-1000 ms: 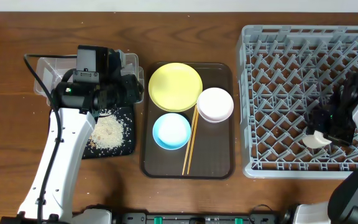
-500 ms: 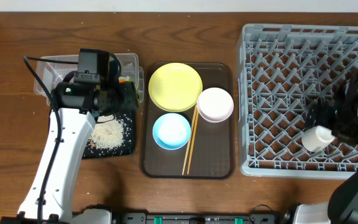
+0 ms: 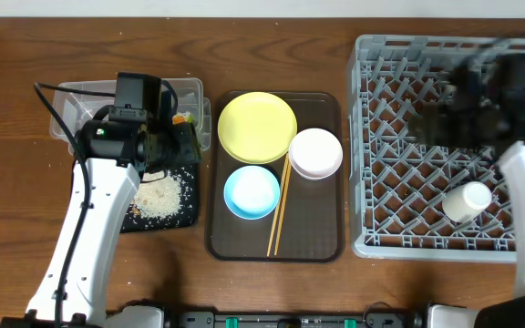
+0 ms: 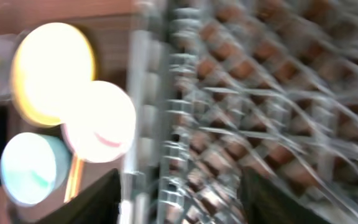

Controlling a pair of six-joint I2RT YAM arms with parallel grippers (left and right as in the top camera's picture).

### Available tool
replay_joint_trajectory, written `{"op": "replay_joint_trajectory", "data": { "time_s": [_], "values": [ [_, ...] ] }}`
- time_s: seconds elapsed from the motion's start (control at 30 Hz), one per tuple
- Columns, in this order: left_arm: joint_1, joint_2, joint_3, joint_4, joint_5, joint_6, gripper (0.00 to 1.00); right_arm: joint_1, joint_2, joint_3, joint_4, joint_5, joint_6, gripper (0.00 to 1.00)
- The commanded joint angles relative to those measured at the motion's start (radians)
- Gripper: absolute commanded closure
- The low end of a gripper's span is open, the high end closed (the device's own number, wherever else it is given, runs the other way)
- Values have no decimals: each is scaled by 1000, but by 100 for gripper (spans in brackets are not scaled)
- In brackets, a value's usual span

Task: Sort waste into correct bins and load items into the dishwasher rack
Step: 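Reach the right gripper to the pink-white bowl and grasp its rim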

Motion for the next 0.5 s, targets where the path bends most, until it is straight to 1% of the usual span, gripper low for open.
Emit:
{"op": "replay_joint_trajectory", "data": {
  "time_s": [0.0, 0.13, 0.23, 0.37, 0.4, 0.47],
  "values": [
    [0, 3, -7, -29, -105, 6, 43, 119, 24, 7, 44, -67, -13, 47],
    [0, 3, -15, -56, -155, 6, 43, 268, 72, 7, 134, 8, -13, 49],
    [0, 3, -25, -60, -154, 5, 43, 369, 119, 7, 202, 158, -13, 49],
    [0, 3, -37, -60, -154, 5, 43, 466, 197, 7, 281, 343, -13, 49],
    [0, 3, -39, -60, -154, 5, 43, 483, 220, 7, 296, 372, -14, 50],
    [0, 3, -40, -60, -154, 5, 43, 506, 264, 7, 325, 412, -14, 56]
  ]
}}
